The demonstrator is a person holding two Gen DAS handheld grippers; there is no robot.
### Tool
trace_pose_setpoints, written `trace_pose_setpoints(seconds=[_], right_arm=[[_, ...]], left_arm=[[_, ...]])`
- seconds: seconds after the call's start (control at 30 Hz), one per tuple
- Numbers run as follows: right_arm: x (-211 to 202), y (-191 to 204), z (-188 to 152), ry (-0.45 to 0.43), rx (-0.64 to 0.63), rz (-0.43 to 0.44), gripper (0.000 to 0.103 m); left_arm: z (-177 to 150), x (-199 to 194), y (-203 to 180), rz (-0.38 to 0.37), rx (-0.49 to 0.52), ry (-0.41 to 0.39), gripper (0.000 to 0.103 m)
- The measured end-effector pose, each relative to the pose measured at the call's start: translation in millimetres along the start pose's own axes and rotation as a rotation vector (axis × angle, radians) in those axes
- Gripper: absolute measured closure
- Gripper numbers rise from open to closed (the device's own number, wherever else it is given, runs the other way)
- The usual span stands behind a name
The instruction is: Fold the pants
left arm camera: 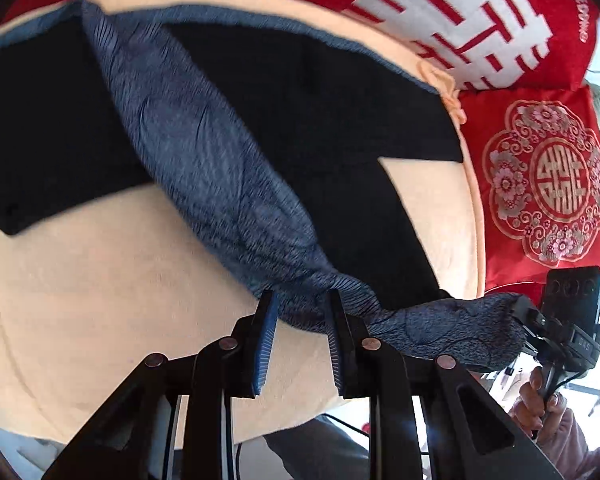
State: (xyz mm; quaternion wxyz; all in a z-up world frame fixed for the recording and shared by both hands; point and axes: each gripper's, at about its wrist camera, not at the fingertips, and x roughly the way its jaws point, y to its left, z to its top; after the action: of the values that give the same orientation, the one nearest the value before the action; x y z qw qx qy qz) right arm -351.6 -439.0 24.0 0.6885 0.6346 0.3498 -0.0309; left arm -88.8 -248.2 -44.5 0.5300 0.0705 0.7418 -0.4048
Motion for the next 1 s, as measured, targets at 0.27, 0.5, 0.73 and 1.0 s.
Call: trace_pose_setpoints(seconds=[0.27, 0.5, 0.73, 1.0], right_arm=[[0.9, 6.8, -5.0, 0.060, -0.010, 0.047, 0.100], [10.9, 8.2, -11.1, 0.124, -0.025, 0.049, 0.100], [5.1, 9.6, -2.5, 0.099, -0.022, 0.070, 0.100], [-9.5, 13.4, 22.7, 0.057, -0.038, 0.074, 0.100]], left_arm=[[-4.8, 28.8, 18.8, -0.205, -0.154, 0.044, 0.078], [-0.4, 53.9, 3.9, -0.266, -0.172, 0.088, 0.078], [11.0, 44.2, -54.6, -0.324, -0.019, -0.004, 0.078], [5.8, 5.7, -67.7, -0.036, 0.095, -0.071, 0.078]])
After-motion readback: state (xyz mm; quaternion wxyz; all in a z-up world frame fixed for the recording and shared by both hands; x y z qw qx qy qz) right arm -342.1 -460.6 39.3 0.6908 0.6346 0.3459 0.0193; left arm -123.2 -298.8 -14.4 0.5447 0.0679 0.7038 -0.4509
